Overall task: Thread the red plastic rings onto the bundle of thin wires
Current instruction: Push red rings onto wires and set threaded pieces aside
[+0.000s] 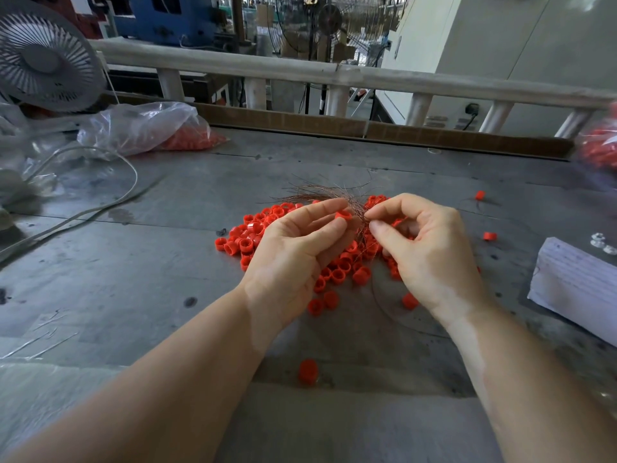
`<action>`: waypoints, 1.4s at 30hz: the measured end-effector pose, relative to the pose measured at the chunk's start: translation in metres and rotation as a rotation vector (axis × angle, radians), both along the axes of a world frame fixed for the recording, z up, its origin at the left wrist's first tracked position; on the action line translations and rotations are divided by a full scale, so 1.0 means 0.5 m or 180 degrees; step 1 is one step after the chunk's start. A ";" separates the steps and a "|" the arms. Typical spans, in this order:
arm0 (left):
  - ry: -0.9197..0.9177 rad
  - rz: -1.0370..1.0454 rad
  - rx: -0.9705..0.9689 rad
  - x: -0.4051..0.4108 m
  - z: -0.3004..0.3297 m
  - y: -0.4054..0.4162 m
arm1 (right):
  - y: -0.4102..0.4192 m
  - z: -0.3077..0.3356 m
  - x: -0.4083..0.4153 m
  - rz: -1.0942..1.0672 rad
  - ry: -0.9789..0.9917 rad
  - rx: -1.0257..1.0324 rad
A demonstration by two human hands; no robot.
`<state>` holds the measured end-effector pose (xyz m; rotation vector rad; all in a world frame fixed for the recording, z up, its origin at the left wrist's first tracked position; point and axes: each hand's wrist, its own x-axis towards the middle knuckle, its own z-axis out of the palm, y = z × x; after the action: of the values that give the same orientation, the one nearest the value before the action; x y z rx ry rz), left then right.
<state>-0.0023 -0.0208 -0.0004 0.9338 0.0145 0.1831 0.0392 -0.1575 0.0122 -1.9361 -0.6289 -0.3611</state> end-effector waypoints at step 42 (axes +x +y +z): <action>-0.0094 -0.0320 -0.0174 -0.007 0.010 0.002 | 0.002 0.011 -0.015 0.0162 -0.0560 0.0083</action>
<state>-0.0060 -0.0197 0.0046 0.8749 -0.0542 0.1027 0.0317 -0.1566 0.0175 -1.8729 -0.7826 -0.5088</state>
